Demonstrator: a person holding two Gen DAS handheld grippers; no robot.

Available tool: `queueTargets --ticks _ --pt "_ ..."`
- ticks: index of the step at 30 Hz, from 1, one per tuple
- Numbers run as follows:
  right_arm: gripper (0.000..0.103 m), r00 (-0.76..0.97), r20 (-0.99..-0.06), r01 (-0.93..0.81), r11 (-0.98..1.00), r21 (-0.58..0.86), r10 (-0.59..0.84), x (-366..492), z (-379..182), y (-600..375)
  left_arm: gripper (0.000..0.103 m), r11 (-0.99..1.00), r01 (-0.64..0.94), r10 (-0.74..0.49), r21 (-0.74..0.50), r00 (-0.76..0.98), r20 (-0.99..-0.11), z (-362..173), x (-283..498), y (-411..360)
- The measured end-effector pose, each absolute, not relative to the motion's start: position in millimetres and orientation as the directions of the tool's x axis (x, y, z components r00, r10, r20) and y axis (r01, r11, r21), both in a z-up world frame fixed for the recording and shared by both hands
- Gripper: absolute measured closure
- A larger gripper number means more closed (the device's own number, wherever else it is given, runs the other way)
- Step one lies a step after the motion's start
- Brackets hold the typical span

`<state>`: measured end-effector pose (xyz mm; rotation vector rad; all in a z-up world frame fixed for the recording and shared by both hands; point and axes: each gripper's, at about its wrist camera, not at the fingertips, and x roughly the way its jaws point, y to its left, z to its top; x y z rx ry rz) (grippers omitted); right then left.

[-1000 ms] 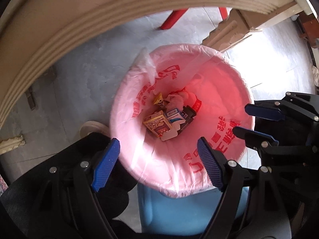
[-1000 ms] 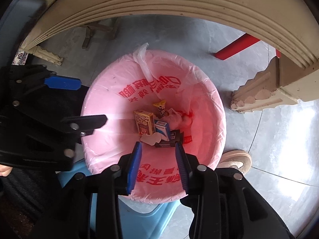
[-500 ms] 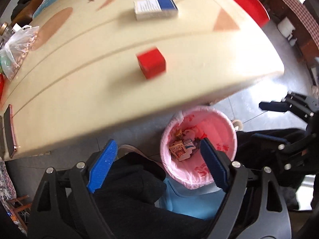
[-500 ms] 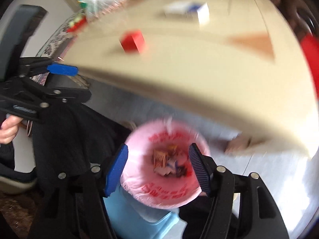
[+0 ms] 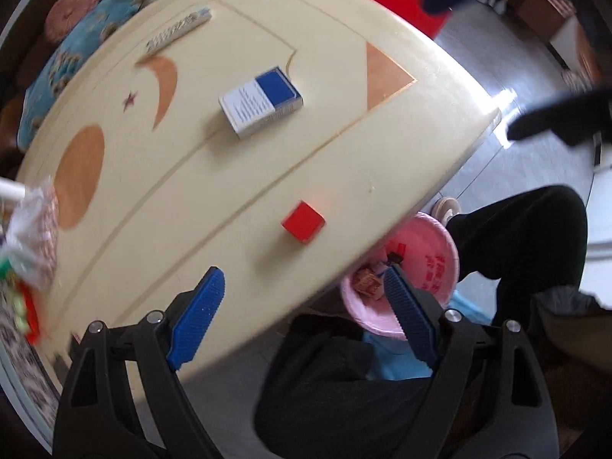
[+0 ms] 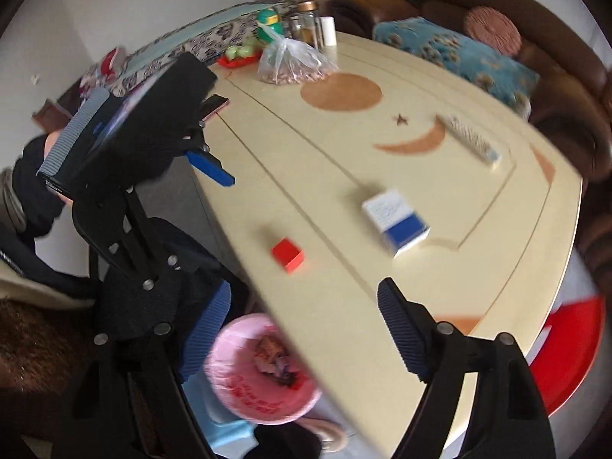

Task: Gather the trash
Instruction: 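Move the left gripper to the red cube while the right gripper reaches the white cigarette box, then close the left gripper on the red cube while the right gripper straddles the white box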

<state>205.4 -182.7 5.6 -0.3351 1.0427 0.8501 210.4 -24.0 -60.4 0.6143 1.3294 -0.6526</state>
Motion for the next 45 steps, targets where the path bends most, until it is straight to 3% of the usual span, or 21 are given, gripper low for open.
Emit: queueTargets --ticks 6,19,45 --pt "0.026 0.175 -0.891 -0.796 0.592 0.122 0.419 251 -3 -171 0.02 0.563 0.827 -0.088 0.009 0.071 -0.994 -86 223 -32" --pt "0.026 0.019 -0.935 -0.785 0.584 0.205 0.354 344 -87 -166 0.02 0.407 0.91 -0.119 -0.081 -0.035 -0.992 -141 240 -45" --pt "0.026 -0.057 -0.981 -0.866 0.479 0.141 0.185 380 -169 -128 0.02 0.286 0.934 -0.175 -0.215 -0.169 -0.97 -177 247 -55"
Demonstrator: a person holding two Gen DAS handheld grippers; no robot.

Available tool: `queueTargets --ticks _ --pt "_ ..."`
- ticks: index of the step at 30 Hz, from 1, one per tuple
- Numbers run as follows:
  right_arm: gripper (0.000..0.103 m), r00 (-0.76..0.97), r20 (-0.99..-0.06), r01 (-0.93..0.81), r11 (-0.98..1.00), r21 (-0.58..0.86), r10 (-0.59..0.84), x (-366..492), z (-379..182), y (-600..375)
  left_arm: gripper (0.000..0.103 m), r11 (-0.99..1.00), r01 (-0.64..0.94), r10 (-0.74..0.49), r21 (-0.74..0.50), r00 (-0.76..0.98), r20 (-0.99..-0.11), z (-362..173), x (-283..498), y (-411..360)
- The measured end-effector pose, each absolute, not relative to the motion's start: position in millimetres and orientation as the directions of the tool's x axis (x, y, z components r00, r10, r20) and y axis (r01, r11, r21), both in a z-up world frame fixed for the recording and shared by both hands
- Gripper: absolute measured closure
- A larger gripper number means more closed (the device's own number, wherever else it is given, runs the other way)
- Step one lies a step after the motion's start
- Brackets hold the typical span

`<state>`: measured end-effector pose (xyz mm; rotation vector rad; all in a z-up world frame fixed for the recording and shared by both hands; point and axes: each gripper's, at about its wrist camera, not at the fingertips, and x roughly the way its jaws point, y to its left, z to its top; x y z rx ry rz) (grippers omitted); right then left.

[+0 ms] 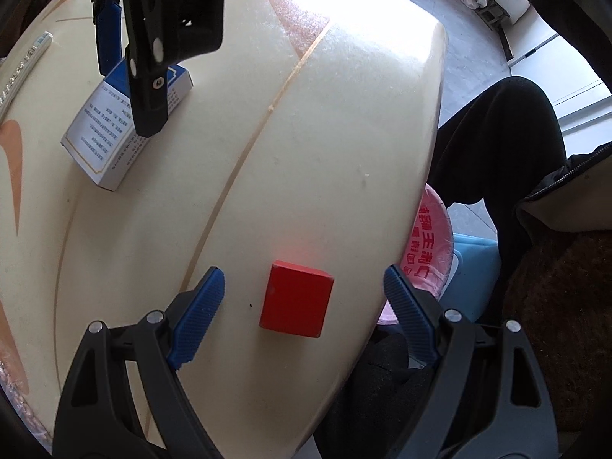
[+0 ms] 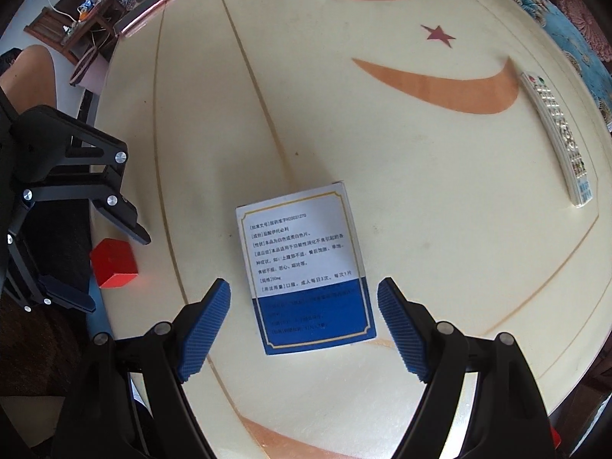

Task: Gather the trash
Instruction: 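Close the left gripper on the red cube while the right gripper straddles the white box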

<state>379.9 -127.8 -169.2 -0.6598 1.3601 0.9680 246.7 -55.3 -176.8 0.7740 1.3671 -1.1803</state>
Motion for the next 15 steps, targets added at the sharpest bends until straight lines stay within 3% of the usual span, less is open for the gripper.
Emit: queueTargets --ticks 7,12,15 --pt "0.026 -0.039 -0.983 -0.863 0.489 0.125 0.181 383 -176 -127 0.021 0.289 0.929 -0.194 -0.233 -0.182 -0.964 -174 250 -54" --pt "0.025 -0.015 -0.983 -0.861 0.498 0.104 0.181 376 -179 -119 0.032 0.304 0.927 -0.206 -0.219 -0.16 -0.965 -170 254 -50" --pt "0.025 0.012 -0.984 -0.862 0.5 0.08 0.178 371 -180 -115 0.033 0.297 0.936 -0.191 -0.189 -0.136 -0.972 -171 248 -51"
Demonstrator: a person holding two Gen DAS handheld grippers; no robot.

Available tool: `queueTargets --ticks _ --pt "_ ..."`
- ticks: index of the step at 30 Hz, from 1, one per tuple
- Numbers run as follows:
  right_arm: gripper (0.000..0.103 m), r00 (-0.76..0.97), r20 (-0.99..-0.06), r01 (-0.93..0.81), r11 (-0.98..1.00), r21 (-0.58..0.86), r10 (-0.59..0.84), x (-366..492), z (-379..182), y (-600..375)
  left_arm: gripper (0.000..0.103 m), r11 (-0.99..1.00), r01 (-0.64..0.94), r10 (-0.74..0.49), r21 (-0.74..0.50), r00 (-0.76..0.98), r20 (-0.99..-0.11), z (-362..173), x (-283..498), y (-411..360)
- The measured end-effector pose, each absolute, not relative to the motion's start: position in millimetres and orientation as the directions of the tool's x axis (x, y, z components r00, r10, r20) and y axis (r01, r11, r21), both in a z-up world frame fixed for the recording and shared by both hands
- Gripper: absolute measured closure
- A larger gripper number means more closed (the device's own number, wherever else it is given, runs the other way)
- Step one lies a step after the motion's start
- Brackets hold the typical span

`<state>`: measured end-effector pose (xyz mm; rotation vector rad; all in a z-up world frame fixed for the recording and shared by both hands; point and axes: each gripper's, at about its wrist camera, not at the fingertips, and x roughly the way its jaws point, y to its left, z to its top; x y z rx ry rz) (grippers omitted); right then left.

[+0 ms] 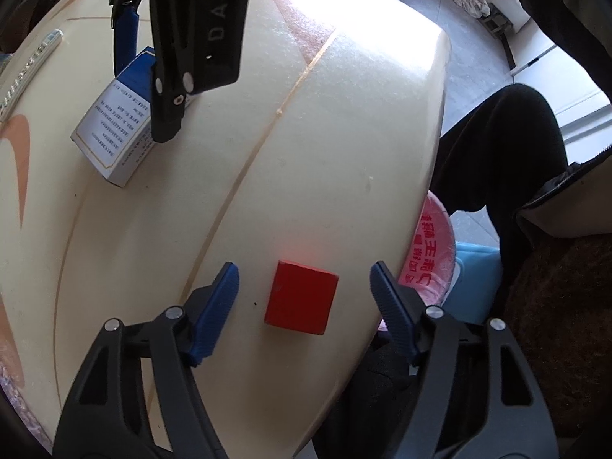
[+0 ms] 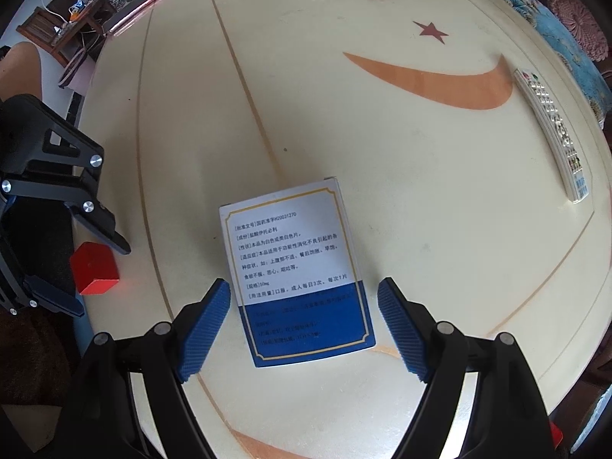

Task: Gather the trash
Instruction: 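Close the left gripper on the red cube while the right gripper straddles the white box, then lift the red cube with the left gripper while the right gripper lifts the white-blue box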

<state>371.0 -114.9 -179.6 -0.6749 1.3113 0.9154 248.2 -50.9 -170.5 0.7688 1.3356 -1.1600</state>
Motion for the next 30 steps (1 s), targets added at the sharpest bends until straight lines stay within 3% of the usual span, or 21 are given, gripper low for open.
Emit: queueTargets --ticks 7,12,17,30 --pt "0.025 0.082 -0.981 -0.854 0.519 0.022 0.176 361 -182 -109 0.034 0.273 0.959 -0.14 -0.077 -0.04 -0.989 -174 232 -55" --pt "0.032 0.105 -0.978 -0.826 0.564 0.017 0.182 357 -181 -108 0.057 0.32 0.946 -0.129 -0.048 -0.007 -0.992 -172 236 -53" --pt "0.036 0.142 -0.974 -0.764 0.645 0.005 0.176 350 -180 -107 0.068 0.33 0.944 -0.112 -0.023 0.015 -0.994 -170 228 -56" --pt "0.037 0.4 -0.908 -0.473 0.877 -0.087 0.125 322 -145 -137 0.068 0.519 0.853 -0.158 0.05 0.152 -0.976 -156 229 -47"
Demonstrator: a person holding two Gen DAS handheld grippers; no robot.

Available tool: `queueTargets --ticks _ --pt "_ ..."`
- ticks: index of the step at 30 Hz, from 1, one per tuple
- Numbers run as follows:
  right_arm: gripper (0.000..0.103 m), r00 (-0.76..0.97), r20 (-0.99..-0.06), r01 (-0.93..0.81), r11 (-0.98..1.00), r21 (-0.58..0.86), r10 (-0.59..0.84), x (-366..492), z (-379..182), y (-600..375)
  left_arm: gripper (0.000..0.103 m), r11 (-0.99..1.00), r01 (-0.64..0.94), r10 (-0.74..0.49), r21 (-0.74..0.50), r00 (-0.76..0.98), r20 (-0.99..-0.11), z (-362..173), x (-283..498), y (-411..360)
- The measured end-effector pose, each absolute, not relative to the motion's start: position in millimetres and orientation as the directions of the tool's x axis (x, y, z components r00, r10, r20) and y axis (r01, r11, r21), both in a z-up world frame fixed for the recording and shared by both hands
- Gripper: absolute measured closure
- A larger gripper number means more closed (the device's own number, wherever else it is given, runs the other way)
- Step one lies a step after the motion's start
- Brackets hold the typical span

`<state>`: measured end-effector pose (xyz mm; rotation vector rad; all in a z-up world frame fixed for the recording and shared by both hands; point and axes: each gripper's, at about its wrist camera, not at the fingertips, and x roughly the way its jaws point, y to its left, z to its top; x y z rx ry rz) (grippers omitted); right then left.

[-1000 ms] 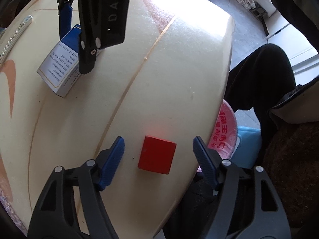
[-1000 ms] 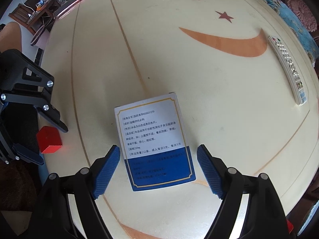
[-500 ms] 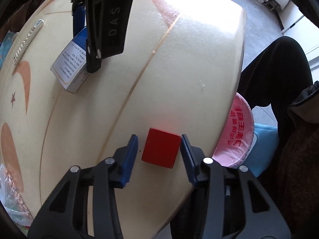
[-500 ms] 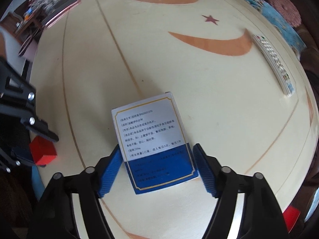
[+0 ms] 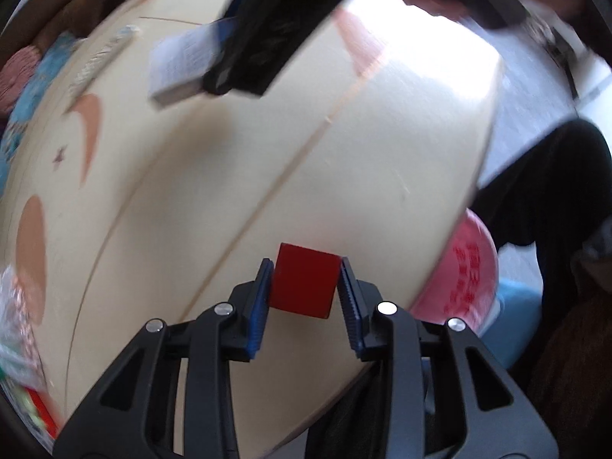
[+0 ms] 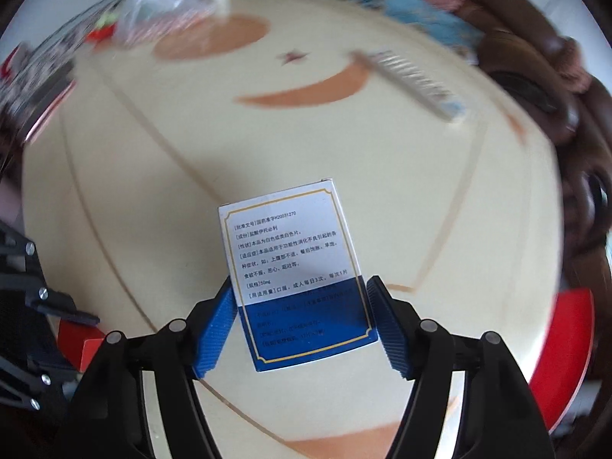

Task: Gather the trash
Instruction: 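Lift the red cube with the left gripper while the right gripper lifts the white-blue box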

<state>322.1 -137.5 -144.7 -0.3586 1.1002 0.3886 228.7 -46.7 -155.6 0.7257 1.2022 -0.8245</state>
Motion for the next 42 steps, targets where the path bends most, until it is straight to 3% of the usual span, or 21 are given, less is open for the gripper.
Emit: queueTargets --ticks 7,9,13,21,27,32,42 --pt "0.037 0.545 -0.829 -0.316 0.947 -0.064 0.126 287 -79 -184 0.072 0.718 0.696 -0.255 0.036 0.311 -0.915 -106 236 -30" --pt "0.037 0.576 -0.809 -0.278 0.959 -0.06 0.117 274 -64 -193 0.08 0.735 0.678 -0.294 0.023 0.349 -0.89 -92 227 -29" --pt "0.037 0.574 -0.812 -0.239 0.97 -0.043 0.105 255 -52 -207 0.081 0.743 0.67 -0.289 0.001 0.322 -0.902 -89 219 -26" --pt "0.037 0.555 -0.824 -0.228 0.974 -0.019 0.114 234 -62 -214 0.07 0.742 0.67 -0.269 -0.003 0.294 -0.917 -101 228 -9" --pt "0.037 0.519 -0.842 -0.26 0.966 0.007 0.146 238 -82 -211 0.055 0.633 0.774 -0.276 -0.006 0.218 -0.936 -119 233 -18" --pt "0.037 0.49 -0.857 -0.274 0.961 0.025 0.162 252 -99 -210 0.052 0.567 0.823 -0.222 0.043 0.203 -0.954 -144 235 -28" --pt "0.037 0.45 -0.869 -0.289 0.954 0.075 0.204 266 -117 -207 0.051 0.548 0.835 -0.226 0.034 0.188 -0.956 -151 252 -24"
